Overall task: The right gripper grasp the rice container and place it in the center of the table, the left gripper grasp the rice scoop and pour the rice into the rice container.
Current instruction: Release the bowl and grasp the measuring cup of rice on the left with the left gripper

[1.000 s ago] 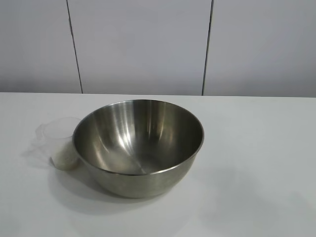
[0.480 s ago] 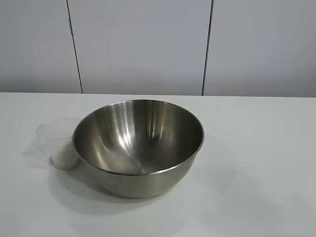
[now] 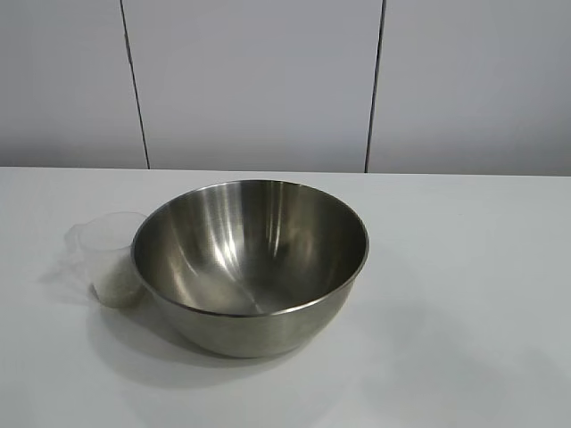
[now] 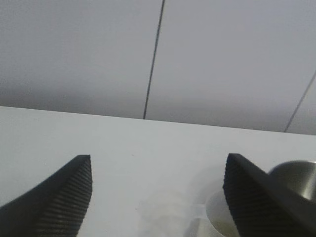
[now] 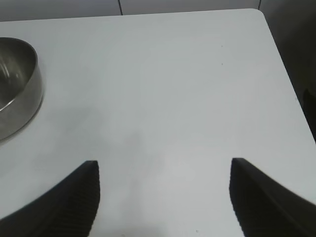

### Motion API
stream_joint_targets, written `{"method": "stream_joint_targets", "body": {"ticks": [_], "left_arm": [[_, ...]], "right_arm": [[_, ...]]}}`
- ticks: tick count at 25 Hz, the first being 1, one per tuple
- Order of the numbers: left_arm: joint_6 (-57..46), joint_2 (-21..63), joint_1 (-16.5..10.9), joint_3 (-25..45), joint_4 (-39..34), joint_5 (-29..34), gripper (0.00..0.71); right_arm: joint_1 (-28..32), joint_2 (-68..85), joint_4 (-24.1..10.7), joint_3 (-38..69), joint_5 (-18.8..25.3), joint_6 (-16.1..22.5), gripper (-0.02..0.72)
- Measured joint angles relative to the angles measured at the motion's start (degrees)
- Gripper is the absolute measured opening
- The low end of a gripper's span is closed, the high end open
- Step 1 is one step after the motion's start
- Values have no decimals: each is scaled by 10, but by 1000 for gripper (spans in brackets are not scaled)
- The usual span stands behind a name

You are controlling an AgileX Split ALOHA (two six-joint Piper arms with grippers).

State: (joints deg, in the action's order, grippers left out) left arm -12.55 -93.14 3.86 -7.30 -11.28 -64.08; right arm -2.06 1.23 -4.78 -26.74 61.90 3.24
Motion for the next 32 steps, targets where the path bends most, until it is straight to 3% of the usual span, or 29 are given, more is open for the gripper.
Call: {"method": "stream_joint_targets", "body": {"ticks": [6,13,32], "left_arm": [[15,-150,0,-49,-30,-6,537],[104,-210,0,-100,-33,-18,509],[159,-297,-4,-194,-65,-19,498]], "right_arm": [[0,0,0,0,0,0,503],[0,0,0,0,0,0,503],[0,0,0,0,0,0,503]]}}
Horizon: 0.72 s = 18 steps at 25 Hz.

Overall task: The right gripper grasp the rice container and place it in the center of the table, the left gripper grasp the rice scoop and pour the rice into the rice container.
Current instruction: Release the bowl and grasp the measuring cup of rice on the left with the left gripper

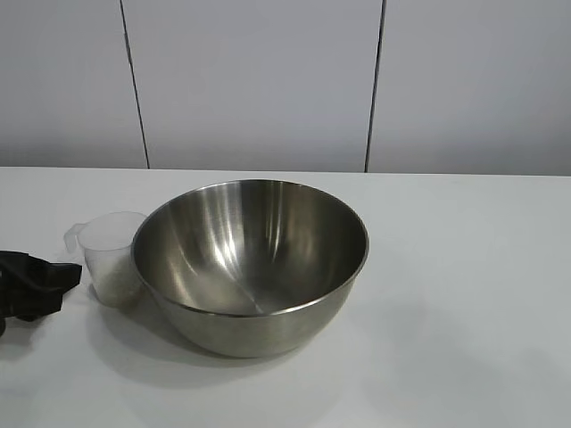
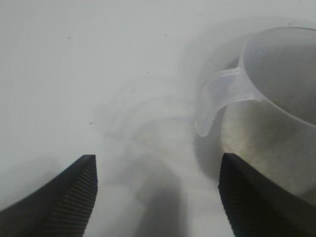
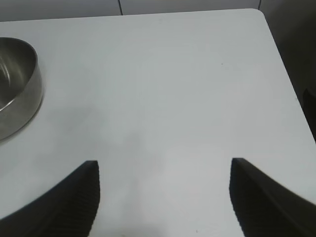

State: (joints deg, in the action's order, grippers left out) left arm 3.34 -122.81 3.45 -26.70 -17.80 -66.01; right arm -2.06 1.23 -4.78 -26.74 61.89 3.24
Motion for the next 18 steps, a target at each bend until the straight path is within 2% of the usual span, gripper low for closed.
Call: {"method": "stream_joint_targets", "body": {"ticks": [9,18], "left_arm": [[-33,0,-74,-15,-107,0,476],[-77,0,-82,-41,-164,0,476]], "right_arm": [[0,0,0,0,0,0,503],[0,0,0,0,1,0,503]]}}
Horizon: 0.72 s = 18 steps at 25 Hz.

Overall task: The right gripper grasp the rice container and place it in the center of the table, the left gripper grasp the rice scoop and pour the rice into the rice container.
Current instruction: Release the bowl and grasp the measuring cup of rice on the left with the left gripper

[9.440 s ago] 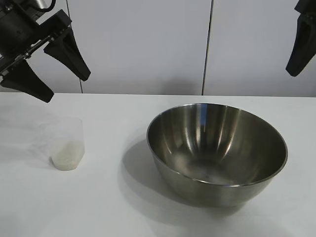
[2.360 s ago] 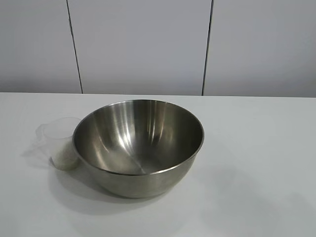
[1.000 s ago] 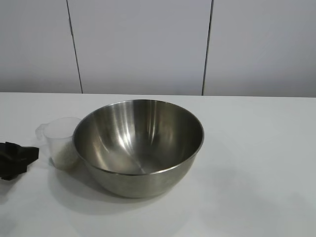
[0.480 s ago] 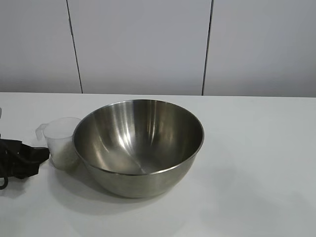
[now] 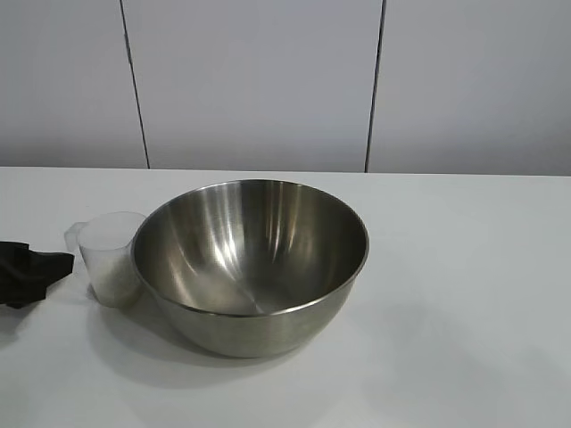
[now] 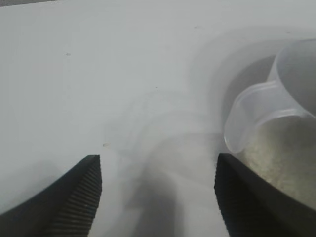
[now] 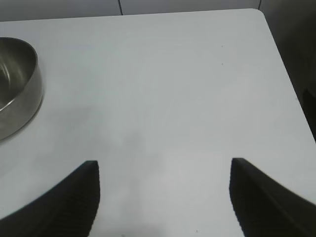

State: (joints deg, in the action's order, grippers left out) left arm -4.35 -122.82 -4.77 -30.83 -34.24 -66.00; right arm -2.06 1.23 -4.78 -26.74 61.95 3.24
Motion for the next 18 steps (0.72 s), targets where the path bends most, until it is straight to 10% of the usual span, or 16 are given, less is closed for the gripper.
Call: {"method": "stream_joint_targets", "body": {"ticks": [18], "left_arm": [[-15,-4,0,-31,-39,0,475]], "right_arm": [[0,0,0,0,0,0,503]]}}
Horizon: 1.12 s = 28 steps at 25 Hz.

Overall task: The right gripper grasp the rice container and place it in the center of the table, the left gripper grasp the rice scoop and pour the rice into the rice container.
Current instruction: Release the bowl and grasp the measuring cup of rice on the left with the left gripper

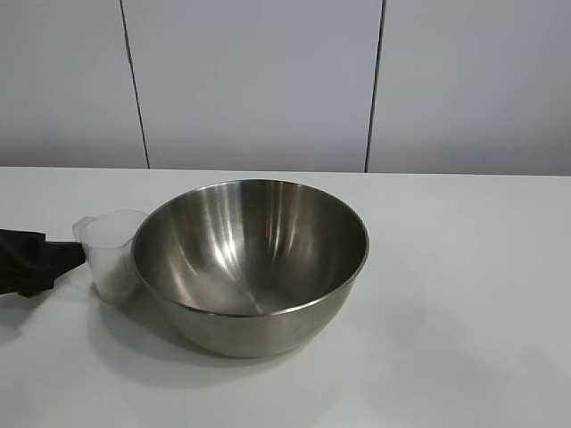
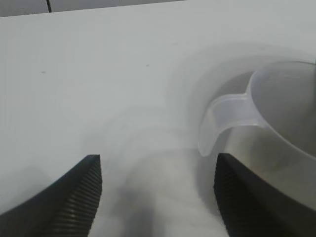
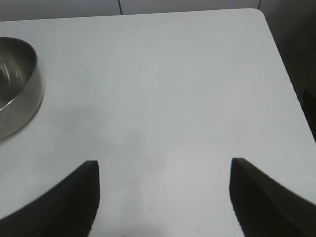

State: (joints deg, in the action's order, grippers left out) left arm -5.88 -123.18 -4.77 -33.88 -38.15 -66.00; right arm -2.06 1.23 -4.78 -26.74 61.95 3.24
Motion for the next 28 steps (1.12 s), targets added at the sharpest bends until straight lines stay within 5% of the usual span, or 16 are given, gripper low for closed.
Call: {"method": "stream_joint_targets", "body": {"ticks": [10,12,15,18,28], "left_arm": [[-8,0,0,-9,-2,0,440],[-8,0,0,-9,-2,0,359],[-8,0,0,-9,-2,0,140],[-8,0,0,-9,-2,1,37],[-8,0,0,-9,30,1,9]], "right_arm": [[0,0,0,0,-1,0,503],[0,0,0,0,-1,0,503],[0,0,0,0,-1,0,503],[0,0,0,0,-1,0,503],[0,0,0,0,-1,0,503]]}}
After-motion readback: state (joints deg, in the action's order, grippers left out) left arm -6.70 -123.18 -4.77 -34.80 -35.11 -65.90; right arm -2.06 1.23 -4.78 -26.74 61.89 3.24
